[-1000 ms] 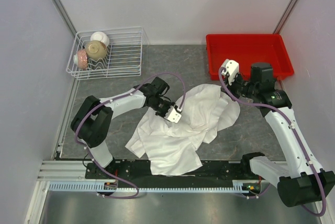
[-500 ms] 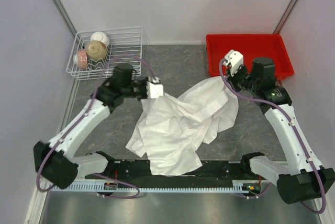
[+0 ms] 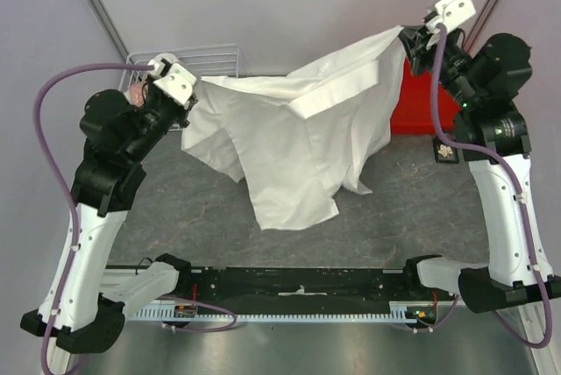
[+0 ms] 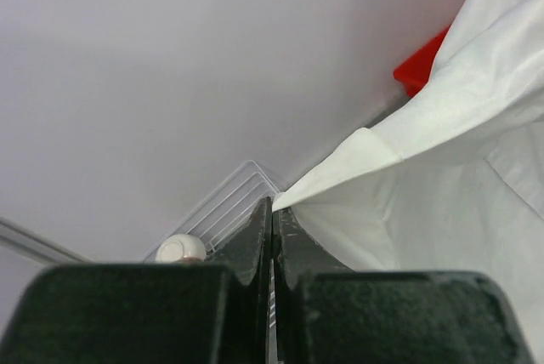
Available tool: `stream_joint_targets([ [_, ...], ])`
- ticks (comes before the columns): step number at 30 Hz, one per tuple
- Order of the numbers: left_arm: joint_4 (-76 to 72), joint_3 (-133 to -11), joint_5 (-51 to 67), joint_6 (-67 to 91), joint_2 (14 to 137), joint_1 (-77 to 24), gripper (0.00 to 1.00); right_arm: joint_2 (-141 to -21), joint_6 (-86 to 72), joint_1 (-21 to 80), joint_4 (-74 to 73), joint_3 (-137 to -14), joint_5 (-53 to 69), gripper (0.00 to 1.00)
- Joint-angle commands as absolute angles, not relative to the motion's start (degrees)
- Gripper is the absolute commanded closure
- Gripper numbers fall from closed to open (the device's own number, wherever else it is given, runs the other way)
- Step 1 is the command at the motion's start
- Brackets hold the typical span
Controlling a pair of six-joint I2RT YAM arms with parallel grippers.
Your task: Pin the brooch onto the clothing
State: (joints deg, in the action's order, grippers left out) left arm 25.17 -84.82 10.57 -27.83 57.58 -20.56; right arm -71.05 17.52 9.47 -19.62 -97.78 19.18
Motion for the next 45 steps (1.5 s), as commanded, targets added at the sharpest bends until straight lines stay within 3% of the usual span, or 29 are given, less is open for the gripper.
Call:
stream_joint_targets([
  [1, 23.91, -87.89, 7.29, -23.20, 50.90, -20.39, 0.98, -67.60, 16.70, 9.32, -16.17, -104.23, 23.28, 1.00],
  [9, 26.97, -90.17, 18.86, -24.70, 40.36, -20.39, 0.98, -57.66, 18.19, 9.23, -19.15, -105.11, 29.08, 1.00],
  [16, 33.40, -99.39, 26.72, -20.31, 40.78, -20.39, 0.98, -55.63, 12.84, 7.48, -24.17, -115.21, 34.45, 1.00],
  [21, 34.72, -106.95, 19.70, -18.02, 45.52, -20.30, 0.98, -59.14, 7.56, 2.56, -23.21, -121.81, 34.73, 1.00],
  [28, 33.93, -107.85, 1.94, -23.36, 54.83, -20.39, 0.98, -65.12, 8.96, 1.58, -21.89, -118.93, 27.88, 1.00],
  [36, 20.33, -90.91, -4.13, -26.10, 62.92, -19.52, 0.98, -76.96, 7.30, 1.76, -15.21, -105.66, 27.16, 1.00],
  [41, 13.36, -85.69, -1.50, -23.65, 76.34, -14.42, 0.98, -88.05, 5.54, 4.21, -11.60, -100.12, 23.56, 1.00],
  [42, 13.97, -87.26, -1.32, -23.29, 79.25, -13.63, 0.98, -92.50, 5.97, 4.91, -12.12, -99.93, 21.64, 0.98],
  [43, 15.02, -88.67, -1.23, -22.77, 85.19, -12.49, 0.96, -94.90, 6.24, 6.14, -13.61, -100.37, 19.97, 0.87],
  [44, 16.07, -90.16, -0.71, -22.68, 87.78, -12.13, 0.83, -97.36, 6.24, 6.33, -15.45, -101.68, 18.39, 0.67],
  [45, 18.09, -93.74, -0.70, -22.76, 89.89, -11.87, 0.71, -102.17, 5.89, 6.42, -17.64, -106.04, 15.32, 0.40],
])
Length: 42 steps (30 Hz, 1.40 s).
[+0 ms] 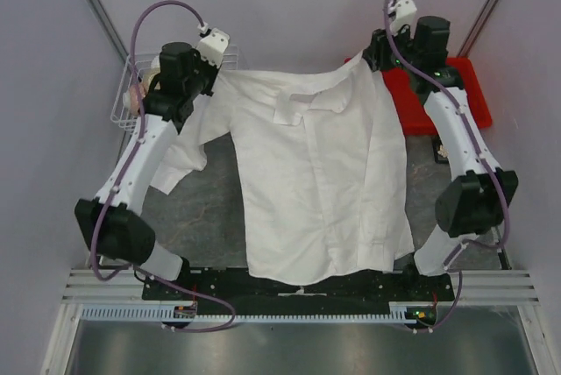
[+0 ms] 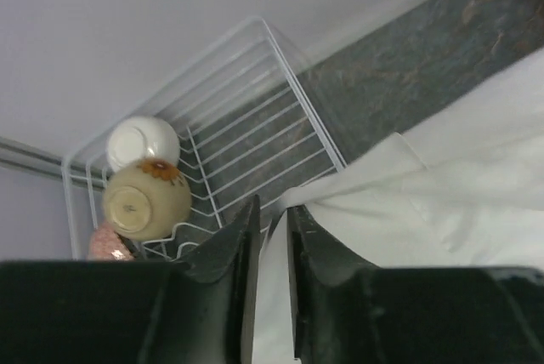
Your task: Pin the brooch onto the clothing
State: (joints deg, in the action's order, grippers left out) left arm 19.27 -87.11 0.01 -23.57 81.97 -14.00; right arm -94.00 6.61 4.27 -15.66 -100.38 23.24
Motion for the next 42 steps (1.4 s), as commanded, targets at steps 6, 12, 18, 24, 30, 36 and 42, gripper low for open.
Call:
stream_joint_targets([
  [6, 28.39, -95.12, 4.47, -19.07, 90.71, -9.49, 0.41, -104.08, 10.17, 5.27, -30.05, -111.37, 10.72, 0.10],
  [12, 33.04, -82.21, 20.01, -24.34, 79.92, -9.40, 0.42, -96.26, 19.23, 5.10, -42.08, -103.82, 17.39, 0.09],
  [18, 37.00, -71.30, 30.67, -27.33, 75.94, -10.89, 0.45, -88.17, 27.15, 5.01, -55.53, -91.53, 20.30, 0.10],
  [24, 37.35, -65.31, 32.70, -26.37, 77.16, -16.42, 0.47, -79.73, 31.37, 5.19, -62.75, -75.87, 19.87, 0.14],
  [30, 34.54, -63.10, 28.04, -23.65, 84.80, -21.80, 0.51, -75.94, 29.62, 6.42, -57.31, -63.64, 17.58, 0.17],
  [36, 34.45, -65.66, 27.16, -19.95, 91.92, -21.80, 0.55, -77.61, 28.65, 10.80, -53.10, -61.00, 18.28, 0.20],
  [42, 32.44, -64.78, 25.40, -18.38, 97.99, -21.62, 0.56, -81.38, 27.51, 18.62, -47.48, -58.27, 17.58, 0.22],
])
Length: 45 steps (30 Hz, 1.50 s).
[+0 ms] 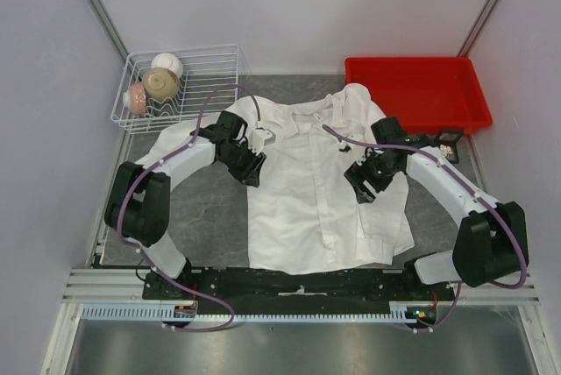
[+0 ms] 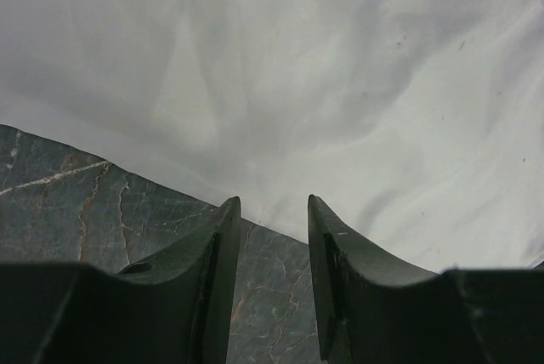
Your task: Pin the brooch onto the clothing
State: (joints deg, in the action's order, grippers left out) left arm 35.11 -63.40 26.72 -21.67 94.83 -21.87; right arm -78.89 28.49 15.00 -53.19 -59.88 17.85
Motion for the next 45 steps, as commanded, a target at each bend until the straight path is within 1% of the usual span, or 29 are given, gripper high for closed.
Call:
stream_joint_targets([
  [1, 32.17, -64.86, 25.84, -18.11, 99.65, -21.27, 0.57, -81.91, 27.42, 19.50, -46.85, -58.18, 17.40, 0.22],
  [8, 32.25, -67.49, 25.49, -16.52, 104.50, -19.34, 0.59, -87.53, 25.23, 28.47, -40.53, -59.24, 17.14, 0.29],
  [10, 34.62, -69.51, 28.10, -16.96, 103.98, -16.97, 0.59, -89.20, 24.79, 31.19, -38.59, -59.94, 16.53, 0.31],
  [13, 36.20, -71.53, 33.11, -16.26, 99.42, -10.74, 0.55, -91.22, 23.03, 34.71, -36.83, -62.22, 16.96, 0.33],
  [15, 37.09, -72.42, 33.14, -17.30, 95.90, -5.75, 0.52, -92.19, 21.63, 37.51, -34.64, -63.19, 16.96, 0.34],
  [18, 40.25, -73.56, 28.76, -23.19, 94.83, -0.11, 0.48, -95.53, 20.22, 40.50, -32.79, -65.91, 16.70, 0.35],
  [19, 41.65, -73.91, 27.87, -24.68, 95.18, 2.52, 0.42, -97.63, 19.87, 41.13, -32.44, -67.75, 16.61, 0.34],
  [20, 42.36, -74.18, 27.25, -27.39, 95.62, 3.94, 0.39, -98.69, 19.43, 41.74, -31.47, -68.63, 16.44, 0.35],
  [21, 42.36, -74.27, 26.29, -28.29, 96.67, 7.00, 0.39, -99.66, 18.99, 42.88, -30.94, -69.43, 16.35, 0.35],
  [23, 41.58, -74.35, 24.53, -30.14, 97.64, 9.83, 0.39, -102.21, 17.76, 44.11, -29.10, -72.24, 15.74, 0.35],
  [25, 40.44, -74.62, 22.77, -30.50, 99.40, 13.17, 0.40, -104.92, 16.88, 46.14, -27.87, -74.69, 15.38, 0.36],
  [30, 38.50, -74.80, 18.29, -31.47, 103.27, 16.34, 0.43, -110.91, 16.26, 51.05, -25.40, -78.57, 14.15, 0.37],
  [36, 37.97, -72.25, 15.21, -31.46, 106.17, 20.73, 0.48, -118.20, 15.12, 54.14, -23.82, -81.12, 14.85, 0.44],
  [39, 38.06, -70.41, 13.63, -32.08, 105.74, 23.63, 0.52, -121.28, 13.63, 54.93, -23.20, -83.14, 16.17, 0.47],
  [45, 39.90, -67.42, 11.43, -35.41, 102.67, 30.40, 0.65, -126.11, 11.95, 58.88, -23.20, -89.02, 18.37, 0.48],
])
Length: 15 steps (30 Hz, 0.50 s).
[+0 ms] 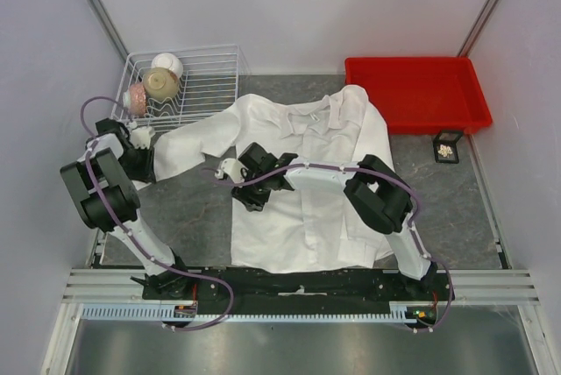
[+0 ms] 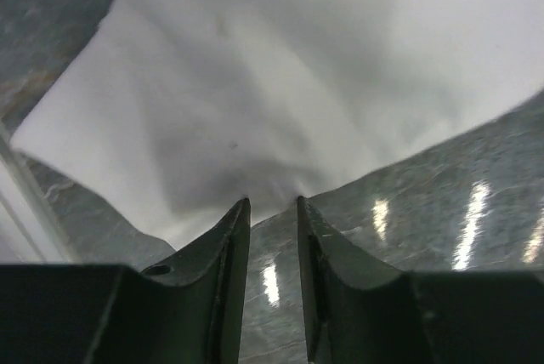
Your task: Pin the brooch onto the clothing
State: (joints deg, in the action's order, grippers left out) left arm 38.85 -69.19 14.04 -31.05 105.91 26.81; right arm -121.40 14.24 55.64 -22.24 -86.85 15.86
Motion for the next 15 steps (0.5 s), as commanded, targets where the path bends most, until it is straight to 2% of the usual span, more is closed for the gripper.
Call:
stream_joint_targets([
  [1, 40.34, -66.89, 11.34, -36.64, 102.22, 31.28, 0.66, -126.47, 11.78, 59.32, -23.20, -89.38, 18.54, 0.48],
  [4, 41.57, -65.22, 13.78, -40.23, 99.33, 34.27, 0.70, -127.09, 11.86, 60.64, -23.47, -89.74, 18.46, 0.48],
  [5, 43.05, -64.78, 16.32, -41.65, 98.10, 35.32, 0.68, -126.92, 11.87, 60.64, -23.81, -89.65, 18.46, 0.48],
  [6, 43.07, -63.21, 19.91, -42.79, 95.13, 35.42, 0.61, -126.57, 11.95, 60.64, -24.08, -89.13, 18.37, 0.48],
  [9, 43.33, -61.88, 23.80, -44.83, 91.68, 34.81, 0.53, -124.38, 13.18, 60.38, -25.31, -86.94, 17.93, 0.48],
  [12, 43.51, -63.80, 26.88, -44.65, 89.65, 34.02, 0.46, -121.39, 14.15, 60.29, -26.19, -84.12, 19.59, 0.46],
  [15, 42.72, -65.65, 27.86, -43.86, 90.00, 31.12, 0.44, -118.66, 14.41, 60.29, -27.51, -82.97, 22.40, 0.45],
])
